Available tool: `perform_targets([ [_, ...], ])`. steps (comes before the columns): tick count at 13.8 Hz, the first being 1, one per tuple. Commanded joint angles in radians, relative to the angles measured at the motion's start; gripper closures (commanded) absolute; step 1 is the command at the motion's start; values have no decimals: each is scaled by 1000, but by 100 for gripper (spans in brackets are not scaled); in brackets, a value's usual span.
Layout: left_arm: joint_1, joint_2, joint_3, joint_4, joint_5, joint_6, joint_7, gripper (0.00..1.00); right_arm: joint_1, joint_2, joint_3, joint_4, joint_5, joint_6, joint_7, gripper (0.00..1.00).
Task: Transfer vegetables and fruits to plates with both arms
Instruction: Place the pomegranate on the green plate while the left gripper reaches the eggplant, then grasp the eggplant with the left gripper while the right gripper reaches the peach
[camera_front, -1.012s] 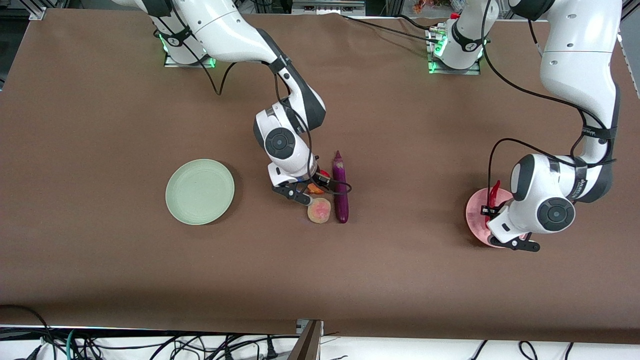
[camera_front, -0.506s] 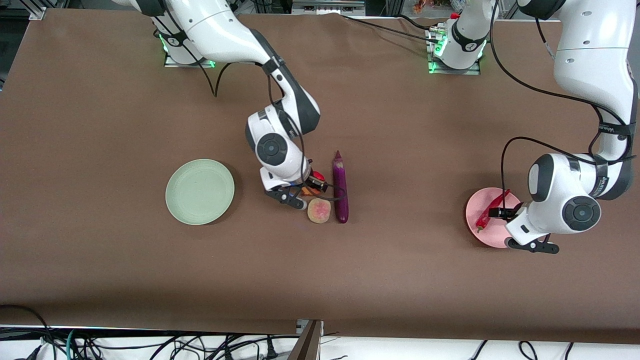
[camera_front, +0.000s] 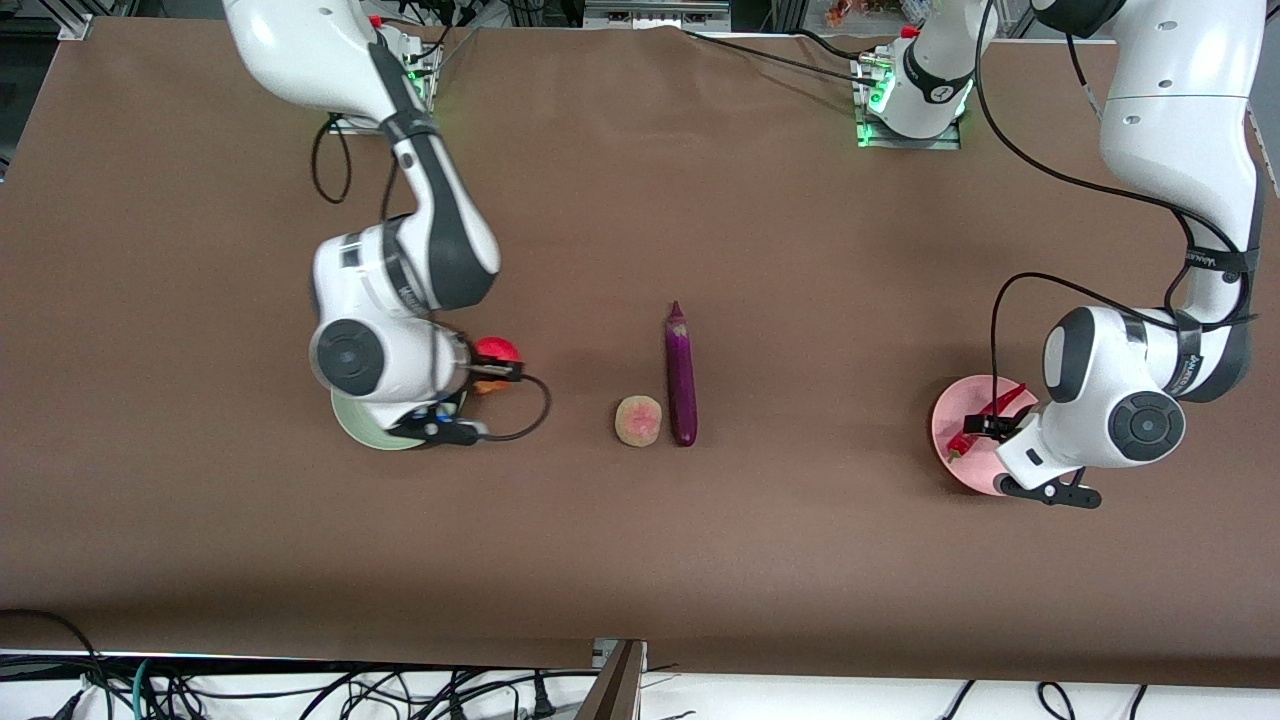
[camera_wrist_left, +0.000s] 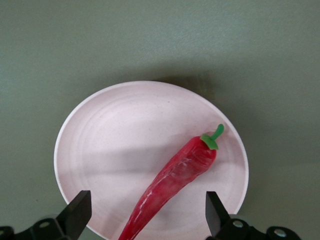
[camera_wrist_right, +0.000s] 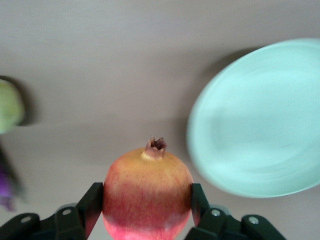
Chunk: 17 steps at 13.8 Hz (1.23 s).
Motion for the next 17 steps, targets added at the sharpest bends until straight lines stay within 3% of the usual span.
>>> perform_targets([
  [1,-5,-58,-83,3,-24,-51,8,0,12,-46,-109,-125,-3,-3,-248,86],
  [4,-6,-80,-244,25,-44,-97,-155,0,12,-41,-221,-234,0,67,-521,85],
  [7,-46,-61,-373,20,-46,-87,-422,0,-5,-33,-228,-349,14,244,-616,83],
  [11,-205,-15,-373,10,-46,48,-687,0,-8,-13,-220,-340,86,255,-602,82],
  [14,-300,60,-369,8,-32,175,-838,0,-10,10,-220,-332,120,258,-602,68],
  [16,-345,104,-358,8,-25,226,-917,0,-11,14,-220,-319,124,258,-603,3],
  [17,-365,118,-337,8,-5,233,-920,0,-11,11,-220,-302,126,249,-602,1],
])
